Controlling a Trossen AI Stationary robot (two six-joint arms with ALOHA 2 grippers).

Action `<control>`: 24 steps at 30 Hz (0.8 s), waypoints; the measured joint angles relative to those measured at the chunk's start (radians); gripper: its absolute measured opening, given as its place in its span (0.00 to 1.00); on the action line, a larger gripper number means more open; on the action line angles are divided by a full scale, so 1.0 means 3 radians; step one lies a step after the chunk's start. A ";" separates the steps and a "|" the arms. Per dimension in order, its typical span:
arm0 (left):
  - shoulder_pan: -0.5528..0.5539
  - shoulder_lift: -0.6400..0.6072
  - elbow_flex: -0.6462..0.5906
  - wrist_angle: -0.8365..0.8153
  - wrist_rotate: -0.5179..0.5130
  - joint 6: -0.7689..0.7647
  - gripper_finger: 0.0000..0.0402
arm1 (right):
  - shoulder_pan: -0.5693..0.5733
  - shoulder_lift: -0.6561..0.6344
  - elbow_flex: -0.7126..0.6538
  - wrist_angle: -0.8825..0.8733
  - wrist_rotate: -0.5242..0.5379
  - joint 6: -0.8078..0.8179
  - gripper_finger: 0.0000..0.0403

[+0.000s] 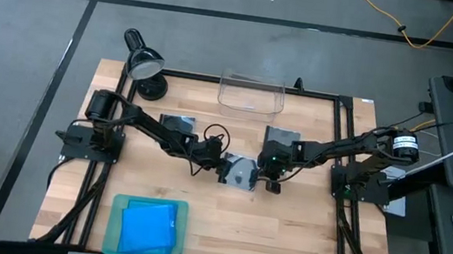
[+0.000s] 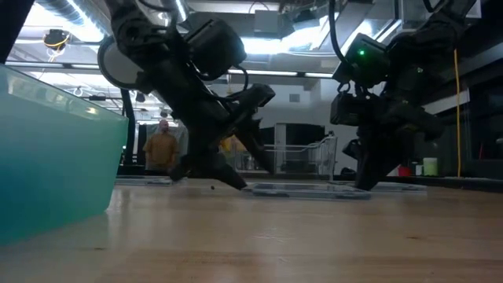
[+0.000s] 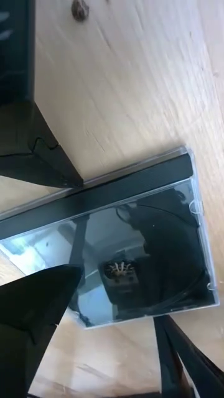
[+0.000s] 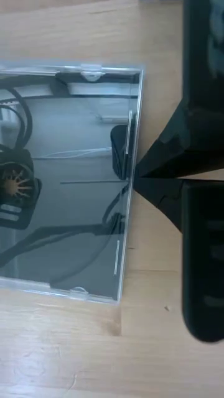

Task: Pick & place jewel cases by type
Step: Put the bottom black CD case into the transparent bin

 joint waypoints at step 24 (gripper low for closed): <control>-0.0095 -0.0148 0.0134 -0.0136 -0.0250 0.0113 0.50 | 0.0003 0.0000 -0.0003 0.0014 0.0003 -0.0066 0.02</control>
